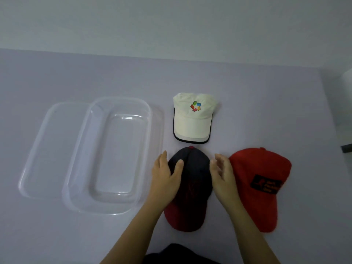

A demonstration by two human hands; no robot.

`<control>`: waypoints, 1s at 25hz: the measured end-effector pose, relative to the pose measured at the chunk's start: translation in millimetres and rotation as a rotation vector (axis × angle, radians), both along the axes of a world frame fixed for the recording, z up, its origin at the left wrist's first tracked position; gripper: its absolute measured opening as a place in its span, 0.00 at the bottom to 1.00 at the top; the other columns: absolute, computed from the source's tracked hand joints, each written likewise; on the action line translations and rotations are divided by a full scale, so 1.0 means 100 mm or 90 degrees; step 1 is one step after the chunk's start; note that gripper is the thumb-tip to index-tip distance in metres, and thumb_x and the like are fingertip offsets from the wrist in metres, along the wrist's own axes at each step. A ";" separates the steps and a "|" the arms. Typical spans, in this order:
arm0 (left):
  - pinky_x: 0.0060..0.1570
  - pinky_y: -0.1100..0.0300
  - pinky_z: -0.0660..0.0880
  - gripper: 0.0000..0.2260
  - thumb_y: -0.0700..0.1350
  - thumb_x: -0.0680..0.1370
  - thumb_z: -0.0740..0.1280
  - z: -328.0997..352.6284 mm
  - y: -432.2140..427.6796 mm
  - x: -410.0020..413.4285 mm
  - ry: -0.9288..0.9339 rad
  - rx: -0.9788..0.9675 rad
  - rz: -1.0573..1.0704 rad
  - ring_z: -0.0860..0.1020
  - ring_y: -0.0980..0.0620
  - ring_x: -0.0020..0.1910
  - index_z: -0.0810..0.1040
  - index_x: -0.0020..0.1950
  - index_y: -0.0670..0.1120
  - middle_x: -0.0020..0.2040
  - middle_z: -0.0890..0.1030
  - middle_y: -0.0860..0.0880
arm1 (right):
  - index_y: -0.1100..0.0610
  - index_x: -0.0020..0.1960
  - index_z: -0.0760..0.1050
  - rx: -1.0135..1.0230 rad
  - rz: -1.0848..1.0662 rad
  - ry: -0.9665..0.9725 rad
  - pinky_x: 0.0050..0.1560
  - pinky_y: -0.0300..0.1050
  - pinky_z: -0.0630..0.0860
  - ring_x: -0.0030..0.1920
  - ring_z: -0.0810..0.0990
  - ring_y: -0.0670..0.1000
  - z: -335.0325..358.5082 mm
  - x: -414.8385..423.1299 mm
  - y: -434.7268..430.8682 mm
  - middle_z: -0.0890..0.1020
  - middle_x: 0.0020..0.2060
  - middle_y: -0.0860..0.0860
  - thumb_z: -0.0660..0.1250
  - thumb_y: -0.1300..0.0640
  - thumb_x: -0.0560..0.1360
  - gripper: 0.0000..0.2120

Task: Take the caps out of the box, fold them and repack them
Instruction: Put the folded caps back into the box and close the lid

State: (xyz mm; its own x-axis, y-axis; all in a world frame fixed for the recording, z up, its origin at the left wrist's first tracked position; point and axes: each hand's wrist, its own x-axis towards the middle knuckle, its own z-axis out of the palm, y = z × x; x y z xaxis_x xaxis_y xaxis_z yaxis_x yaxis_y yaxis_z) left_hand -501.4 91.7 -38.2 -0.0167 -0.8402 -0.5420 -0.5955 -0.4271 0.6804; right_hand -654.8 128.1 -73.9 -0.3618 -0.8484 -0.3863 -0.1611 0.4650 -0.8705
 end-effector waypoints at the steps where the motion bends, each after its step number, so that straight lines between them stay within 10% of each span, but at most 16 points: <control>1: 0.72 0.50 0.59 0.30 0.57 0.79 0.58 -0.05 0.09 0.01 0.007 0.016 0.014 0.59 0.46 0.75 0.53 0.77 0.46 0.76 0.59 0.46 | 0.54 0.67 0.66 0.020 0.016 -0.016 0.66 0.48 0.70 0.65 0.71 0.48 -0.04 0.03 0.08 0.71 0.63 0.47 0.60 0.49 0.77 0.21; 4: 0.62 0.53 0.72 0.23 0.57 0.77 0.61 -0.17 0.22 0.06 0.109 0.016 0.078 0.73 0.50 0.63 0.68 0.67 0.47 0.65 0.74 0.48 | 0.54 0.67 0.67 0.053 0.066 -0.075 0.53 0.35 0.72 0.58 0.74 0.45 -0.06 0.08 0.19 0.74 0.58 0.46 0.61 0.49 0.77 0.20; 8: 0.41 0.59 0.68 0.16 0.57 0.78 0.61 -0.21 0.18 0.22 0.241 0.083 0.097 0.71 0.53 0.40 0.71 0.46 0.44 0.40 0.72 0.49 | 0.54 0.61 0.70 0.099 0.085 -0.106 0.57 0.46 0.75 0.60 0.76 0.51 -0.08 0.03 0.20 0.78 0.58 0.49 0.62 0.46 0.76 0.18; 12: 0.39 0.58 0.65 0.15 0.57 0.79 0.57 -0.24 0.19 0.16 0.211 0.029 0.105 0.66 0.53 0.37 0.69 0.44 0.45 0.38 0.67 0.48 | 0.53 0.64 0.66 0.047 0.032 -0.134 0.59 0.39 0.66 0.61 0.71 0.47 0.05 0.12 0.23 0.71 0.56 0.44 0.54 0.51 0.81 0.13; 17: 0.40 0.53 0.69 0.18 0.58 0.79 0.56 -0.17 0.29 -0.10 0.208 -0.091 0.238 0.67 0.52 0.36 0.67 0.39 0.46 0.35 0.67 0.48 | 0.49 0.43 0.68 -0.065 -0.100 -0.140 0.47 0.42 0.73 0.43 0.74 0.47 0.09 0.21 0.28 0.74 0.40 0.47 0.52 0.52 0.81 0.11; 25: 0.37 0.58 0.78 0.18 0.53 0.80 0.58 0.49 0.01 0.17 0.418 -0.127 0.328 0.79 0.52 0.36 0.78 0.44 0.41 0.37 0.81 0.46 | 0.51 0.47 0.74 -0.159 -0.087 -0.283 0.55 0.49 0.73 0.49 0.75 0.49 0.56 0.35 0.02 0.77 0.47 0.51 0.55 0.46 0.80 0.13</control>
State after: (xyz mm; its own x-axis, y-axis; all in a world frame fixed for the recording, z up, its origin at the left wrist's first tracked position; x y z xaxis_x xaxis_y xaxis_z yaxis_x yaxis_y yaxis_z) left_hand -484.2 92.8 10.3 0.1344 -0.9078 -0.3972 0.1813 -0.3716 0.9105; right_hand -619.8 130.4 -18.2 -0.3235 -0.8907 -0.3193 0.2964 0.2251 -0.9282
